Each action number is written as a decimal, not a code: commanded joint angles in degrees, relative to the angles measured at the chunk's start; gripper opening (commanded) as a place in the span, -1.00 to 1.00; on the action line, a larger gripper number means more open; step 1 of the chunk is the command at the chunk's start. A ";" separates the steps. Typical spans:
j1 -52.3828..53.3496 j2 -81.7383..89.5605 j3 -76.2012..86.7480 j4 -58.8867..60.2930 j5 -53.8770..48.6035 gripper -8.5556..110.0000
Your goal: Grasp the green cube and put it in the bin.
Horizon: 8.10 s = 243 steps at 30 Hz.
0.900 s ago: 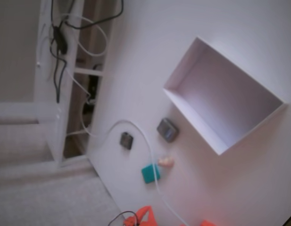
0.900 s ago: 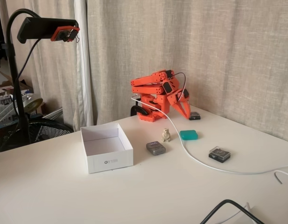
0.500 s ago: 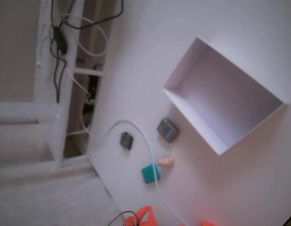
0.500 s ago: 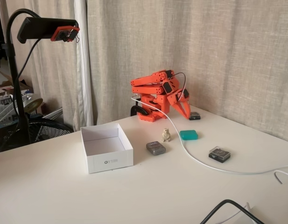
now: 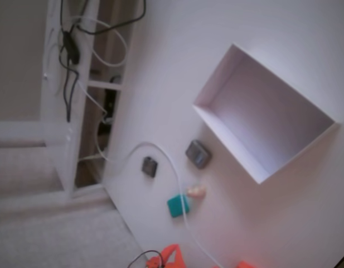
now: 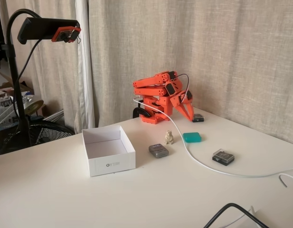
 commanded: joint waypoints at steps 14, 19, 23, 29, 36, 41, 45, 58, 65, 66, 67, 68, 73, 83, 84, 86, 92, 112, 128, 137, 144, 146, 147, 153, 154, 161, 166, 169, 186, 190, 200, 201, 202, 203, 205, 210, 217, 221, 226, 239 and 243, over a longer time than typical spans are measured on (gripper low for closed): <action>-0.18 0.70 -2.72 0.18 -0.18 -1.00; -0.18 0.70 -2.72 0.18 -0.18 -1.00; -0.18 0.70 -2.72 0.18 -0.18 -1.00; -0.18 0.70 -2.72 0.18 -0.18 -1.00; -0.18 0.70 -2.72 0.18 -0.18 -1.00; -0.18 0.70 -2.72 0.18 -0.18 -1.00; -0.18 0.70 -2.72 0.18 -0.18 -1.00; 2.02 -46.49 -59.15 11.87 -0.62 0.12; 9.49 -68.38 -72.42 20.74 1.49 0.14; 11.69 -71.10 -69.87 19.69 1.49 0.14; 13.97 -73.92 -67.94 18.54 1.76 0.14; 16.17 -76.46 -66.45 17.49 2.29 0.14; 25.31 -83.32 -58.36 10.02 3.52 0.14; 30.15 -84.46 -48.78 -0.53 1.76 0.13; 29.53 -84.46 -47.81 -2.64 1.23 0.13; 27.69 -83.94 -45.97 -4.75 0.00 0.13; 19.25 -81.74 -45.18 -2.20 -0.26 0.13; 20.92 -91.05 -42.54 -11.34 -0.88 0.13; 21.80 -93.87 -42.01 -14.06 -3.25 -0.13; 21.62 -94.66 -42.19 -14.24 -3.52 -0.36; 21.45 -93.87 -42.01 -14.15 -4.39 -0.40; 21.36 -93.87 -42.01 -14.15 -4.48 -0.44; 21.36 -93.96 -42.01 -14.15 -4.57 -0.45; 21.97 -93.96 -42.01 -14.15 -5.36 -0.64; 22.15 -93.96 -42.01 -14.15 -5.36 -0.64; 22.32 -93.08 -42.01 -13.89 -5.27 -0.82; 22.15 -92.46 -42.01 -13.97 -5.27 -1.00; 22.32 -91.85 -42.71 -14.33 -5.27 -1.00; 36.21 -76.20 -62.40 -28.39 -7.38 -1.00; 49.57 -74.00 -61.96 -25.40 -9.93 -1.00; 78.93 -91.58 -60.38 -43.07 -27.95 -1.00; 80.42 -93.08 -60.56 -44.12 -28.83 -1.00; 81.21 -94.04 -60.64 -44.47 -29.27 -1.00; 81.65 -94.83 -60.64 -44.56 -29.27 -1.00; 82.09 -95.71 -60.73 -44.47 -29.27 -1.00; 83.06 -95.98 -60.73 -43.77 -28.92 -0.49; 83.14 -95.80 -60.38 -42.01 -28.92 -0.11; 81.56 -95.45 -60.64 -42.36 -28.56 -0.10; 68.82 -85.08 -59.94 -34.89 -24.17 -0.11; 20.83 -42.10 -43.15 -31.38 -8.00 -0.13; 14.41 -27.51 -32.78 -26.02 -5.27 -0.13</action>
